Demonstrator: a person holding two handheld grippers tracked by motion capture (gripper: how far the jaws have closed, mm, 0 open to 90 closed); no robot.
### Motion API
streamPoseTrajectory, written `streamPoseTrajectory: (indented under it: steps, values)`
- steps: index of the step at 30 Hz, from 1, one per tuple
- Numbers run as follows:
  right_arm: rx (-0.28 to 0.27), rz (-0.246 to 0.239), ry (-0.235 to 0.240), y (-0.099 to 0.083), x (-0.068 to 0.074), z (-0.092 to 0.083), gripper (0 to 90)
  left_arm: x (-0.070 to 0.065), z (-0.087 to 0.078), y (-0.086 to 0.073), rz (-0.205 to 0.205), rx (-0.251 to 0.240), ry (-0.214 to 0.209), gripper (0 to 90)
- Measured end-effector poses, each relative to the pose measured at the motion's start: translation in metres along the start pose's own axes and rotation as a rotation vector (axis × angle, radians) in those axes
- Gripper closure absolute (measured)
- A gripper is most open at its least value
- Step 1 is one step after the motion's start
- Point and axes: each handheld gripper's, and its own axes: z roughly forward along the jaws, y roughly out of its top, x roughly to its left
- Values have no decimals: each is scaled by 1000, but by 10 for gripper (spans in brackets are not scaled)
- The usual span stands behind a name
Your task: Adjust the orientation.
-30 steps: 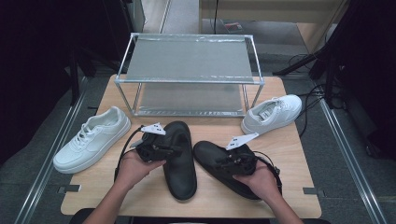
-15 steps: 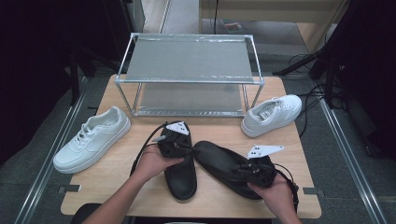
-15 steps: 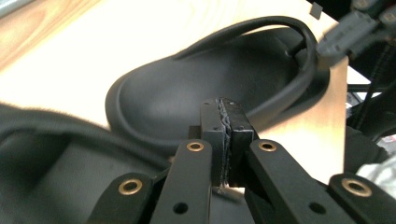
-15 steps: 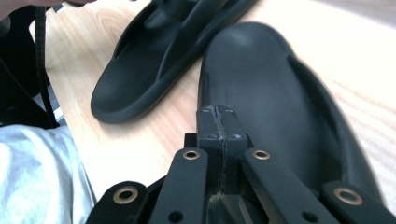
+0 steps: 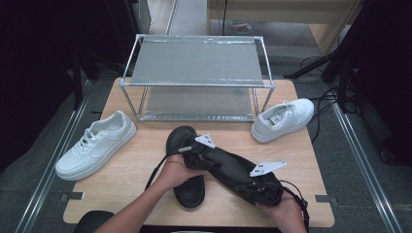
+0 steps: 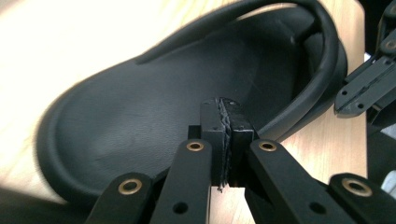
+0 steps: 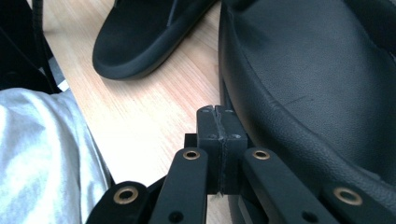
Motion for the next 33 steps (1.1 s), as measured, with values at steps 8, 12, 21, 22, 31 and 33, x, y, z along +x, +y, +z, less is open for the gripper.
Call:
streamPoseTrajectory:
  steps: [8, 12, 21, 22, 31, 33]
  values:
    - [11, 6, -24, 0, -6, -1, 900, -4, 10, 3, 3, 12, -12, 900]
    - [11, -3, -40, 0, -8, -2, 900, -5, 12, 3, -1, 10, -16, 900]
    - [12, 56, -83, -3, -19, -13, 900, -15, 21, 10, -2, 16, -27, 900]
    - [14, 57, -88, -3, -20, -14, 900, -16, 22, 10, -2, 17, -31, 900]
    - [5, 110, -129, -7, -32, -23, 900, -30, 33, 16, 11, 14, -46, 900]
    - [2, 116, -133, -7, -34, -25, 900, -31, 35, 16, 6, 12, -54, 900]
